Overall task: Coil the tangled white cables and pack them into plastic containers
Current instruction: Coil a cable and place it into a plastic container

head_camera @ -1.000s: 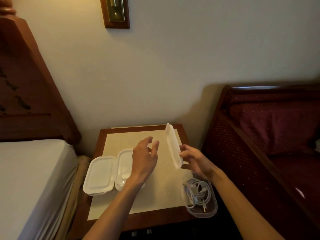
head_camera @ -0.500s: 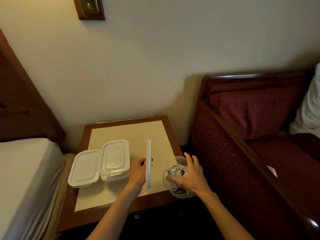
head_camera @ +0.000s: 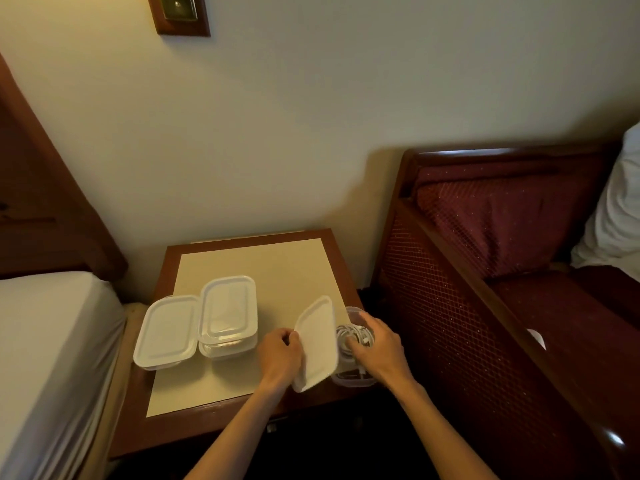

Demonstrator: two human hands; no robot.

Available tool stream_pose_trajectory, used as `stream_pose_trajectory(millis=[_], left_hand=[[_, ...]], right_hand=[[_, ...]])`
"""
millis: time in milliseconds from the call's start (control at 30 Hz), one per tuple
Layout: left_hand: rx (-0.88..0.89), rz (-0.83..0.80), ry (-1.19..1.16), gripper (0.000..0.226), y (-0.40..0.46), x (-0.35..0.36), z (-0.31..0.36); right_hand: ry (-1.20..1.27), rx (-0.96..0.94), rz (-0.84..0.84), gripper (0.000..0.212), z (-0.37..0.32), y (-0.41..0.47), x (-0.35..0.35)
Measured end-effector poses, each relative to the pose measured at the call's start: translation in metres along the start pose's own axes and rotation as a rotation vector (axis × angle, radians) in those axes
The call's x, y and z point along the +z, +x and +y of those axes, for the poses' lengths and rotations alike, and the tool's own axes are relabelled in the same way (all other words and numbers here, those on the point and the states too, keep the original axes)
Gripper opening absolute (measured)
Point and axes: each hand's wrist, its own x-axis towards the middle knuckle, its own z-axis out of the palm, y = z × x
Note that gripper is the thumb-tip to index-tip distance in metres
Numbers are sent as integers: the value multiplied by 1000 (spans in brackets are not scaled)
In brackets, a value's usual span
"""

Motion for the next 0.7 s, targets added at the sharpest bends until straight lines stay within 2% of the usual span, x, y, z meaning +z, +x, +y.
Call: stream_pose_trajectory(millis=[67, 167, 267, 433, 500, 633, 700], left_hand=[[19, -3, 18, 20, -1, 4, 4], [30, 26, 54, 23, 1, 7, 2], [83, 101, 176, 27, 5, 4, -8], [179, 137, 457, 26, 3, -1, -16], [207, 138, 522, 27, 3, -1, -16], [254, 132, 592, 29, 3, 2, -16], [268, 124, 604, 29, 4, 5, -16]], right_hand=[[97, -36, -59, 43, 1, -1, 4], [176, -50, -95, 28, 3, -4, 19], [270, 29, -109, 30, 8, -8, 37], [382, 96, -51, 62, 14, -15, 56], [414, 124, -60, 61, 14, -14, 55], [541, 184, -79, 42, 2, -14, 48], [530, 240, -66, 39, -3, -13, 46]])
